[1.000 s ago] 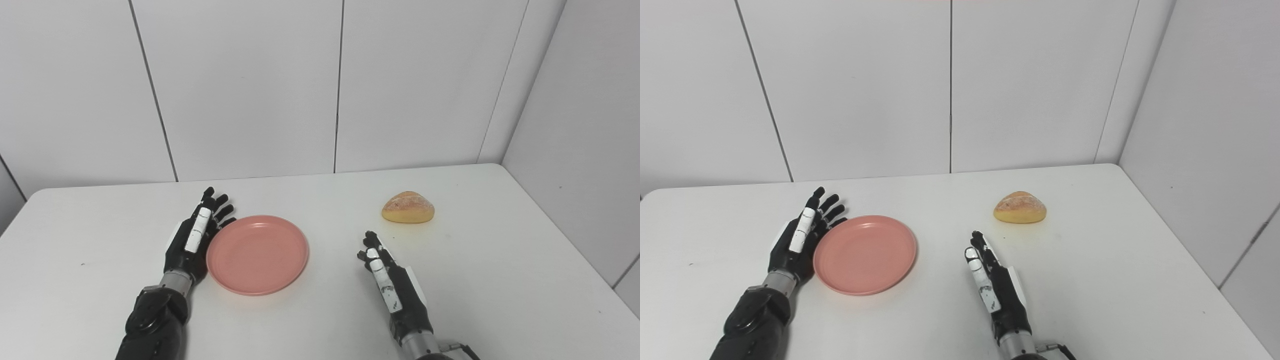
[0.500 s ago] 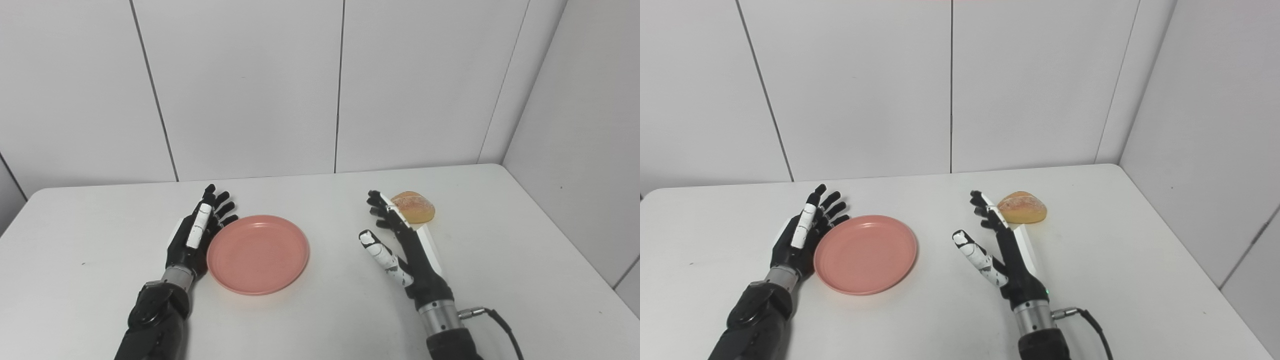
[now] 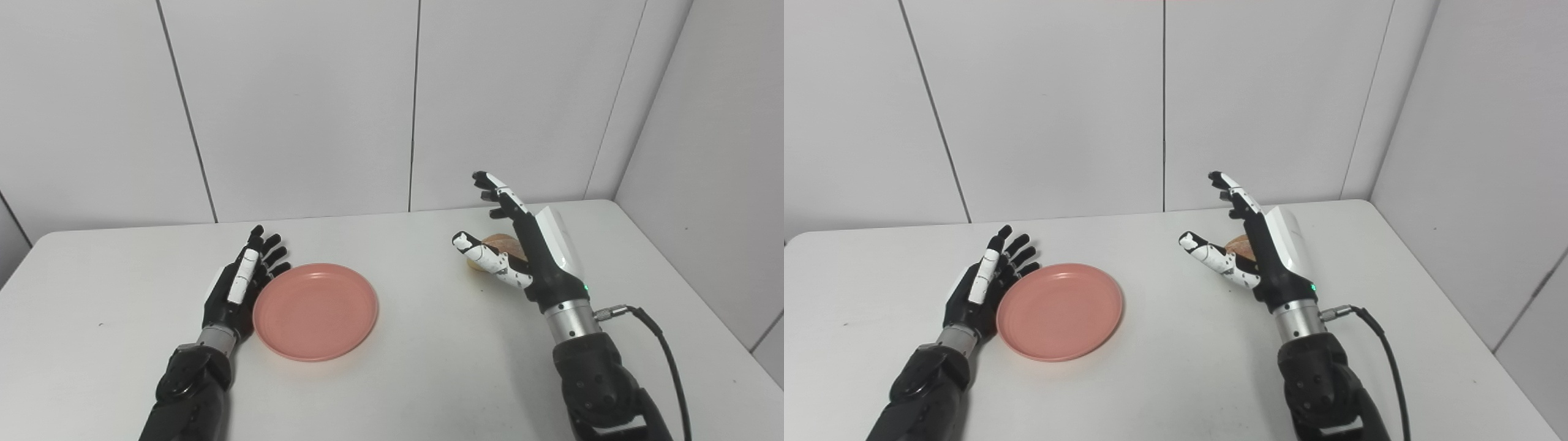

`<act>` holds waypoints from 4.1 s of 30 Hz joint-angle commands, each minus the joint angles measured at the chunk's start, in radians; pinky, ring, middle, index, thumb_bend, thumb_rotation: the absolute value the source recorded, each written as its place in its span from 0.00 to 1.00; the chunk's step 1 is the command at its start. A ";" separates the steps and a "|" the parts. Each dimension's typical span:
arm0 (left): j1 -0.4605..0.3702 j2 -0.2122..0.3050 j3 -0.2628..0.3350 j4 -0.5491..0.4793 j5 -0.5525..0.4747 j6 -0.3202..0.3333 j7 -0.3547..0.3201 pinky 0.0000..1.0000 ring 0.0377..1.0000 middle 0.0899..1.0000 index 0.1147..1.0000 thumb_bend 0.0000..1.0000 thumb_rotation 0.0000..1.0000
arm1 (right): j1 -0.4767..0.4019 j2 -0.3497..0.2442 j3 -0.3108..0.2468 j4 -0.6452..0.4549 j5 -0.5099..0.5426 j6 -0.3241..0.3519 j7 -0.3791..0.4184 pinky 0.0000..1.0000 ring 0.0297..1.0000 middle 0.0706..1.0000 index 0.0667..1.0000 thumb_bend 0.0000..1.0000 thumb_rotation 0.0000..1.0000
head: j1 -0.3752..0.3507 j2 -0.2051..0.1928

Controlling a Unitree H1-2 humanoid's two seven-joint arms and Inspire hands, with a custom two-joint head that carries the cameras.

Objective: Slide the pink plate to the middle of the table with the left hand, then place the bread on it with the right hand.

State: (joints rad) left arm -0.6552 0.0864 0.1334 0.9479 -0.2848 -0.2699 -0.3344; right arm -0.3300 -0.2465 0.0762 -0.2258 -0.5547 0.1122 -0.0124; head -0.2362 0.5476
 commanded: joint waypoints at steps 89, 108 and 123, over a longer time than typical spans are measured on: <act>0.099 -0.051 -0.018 -0.010 0.038 0.011 -0.011 0.87 0.89 0.90 1.00 0.87 0.77 | -0.539 -0.345 0.407 0.864 -0.264 -0.267 0.270 0.34 0.40 0.44 0.46 0.53 0.00 | 0.093 -0.002; 0.084 -0.061 -0.019 0.022 0.040 0.013 -0.008 0.86 0.90 0.90 1.00 0.87 0.78 | -0.533 -0.376 0.374 0.707 -0.238 -0.272 0.340 0.30 0.36 0.39 0.48 0.53 0.00 | 0.101 -0.003; 0.066 -0.078 -0.028 0.054 0.058 0.006 0.009 0.84 0.89 0.88 1.00 0.88 0.78 | -0.595 -0.343 0.354 0.497 -0.213 -0.250 0.475 0.33 0.39 0.40 0.48 0.53 0.00 | 0.211 0.014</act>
State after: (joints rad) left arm -0.6513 0.0503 0.1173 0.9402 -0.2336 -0.2658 -0.3292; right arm -0.8557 -0.5902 0.4554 0.3100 -0.7786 -0.1361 0.4619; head -0.0263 0.5614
